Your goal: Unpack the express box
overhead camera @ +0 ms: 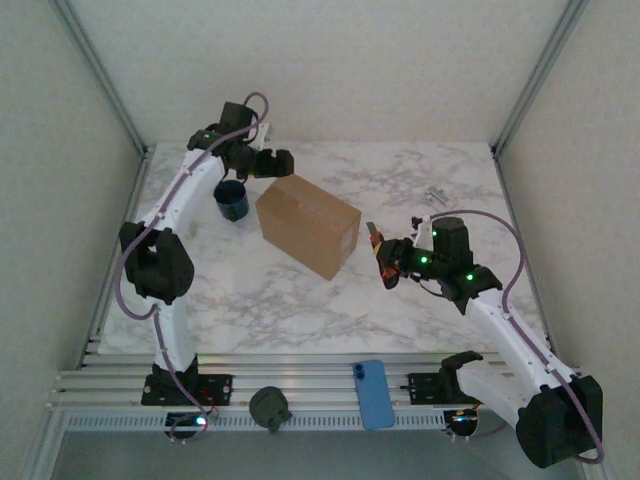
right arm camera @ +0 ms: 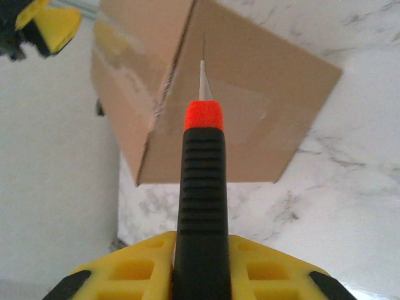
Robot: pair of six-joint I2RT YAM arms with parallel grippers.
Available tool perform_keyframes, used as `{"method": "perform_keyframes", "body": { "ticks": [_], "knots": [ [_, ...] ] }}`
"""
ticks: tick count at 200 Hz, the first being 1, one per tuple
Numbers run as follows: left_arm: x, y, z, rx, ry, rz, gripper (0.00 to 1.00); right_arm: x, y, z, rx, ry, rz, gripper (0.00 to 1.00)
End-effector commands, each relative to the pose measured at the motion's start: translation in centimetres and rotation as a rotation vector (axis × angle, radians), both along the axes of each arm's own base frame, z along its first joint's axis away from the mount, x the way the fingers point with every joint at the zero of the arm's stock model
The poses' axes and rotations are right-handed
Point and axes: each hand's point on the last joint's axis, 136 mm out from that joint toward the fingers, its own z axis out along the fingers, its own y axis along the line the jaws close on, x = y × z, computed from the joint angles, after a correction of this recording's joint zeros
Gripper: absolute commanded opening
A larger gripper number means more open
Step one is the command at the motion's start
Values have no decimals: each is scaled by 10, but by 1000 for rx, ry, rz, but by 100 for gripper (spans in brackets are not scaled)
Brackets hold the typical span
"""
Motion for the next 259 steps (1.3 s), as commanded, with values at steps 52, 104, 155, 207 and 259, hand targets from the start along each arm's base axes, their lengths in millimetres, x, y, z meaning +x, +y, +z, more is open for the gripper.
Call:
{"method": "perform_keyframes", "body": {
  "ticks": [52,104,155,207,259],
  "knots": [
    [-30,3,-12,60,29,-86,92,57,-38,-29,-247,3,-269,0],
    [-41,3,-5,41,1,-102,92,89,-15,-42,-313,3,-240,0],
    [-41,1,-33,33,54,-98,90,109,10,-54,-331,13,-227,0],
    [-40,5,-47,58,70,-72,90,119,31,-57,-322,22,-215,0],
    [-51,-9,-56,5,95,-107,89,135,42,-54,-322,13,-202,0]
  ]
}}
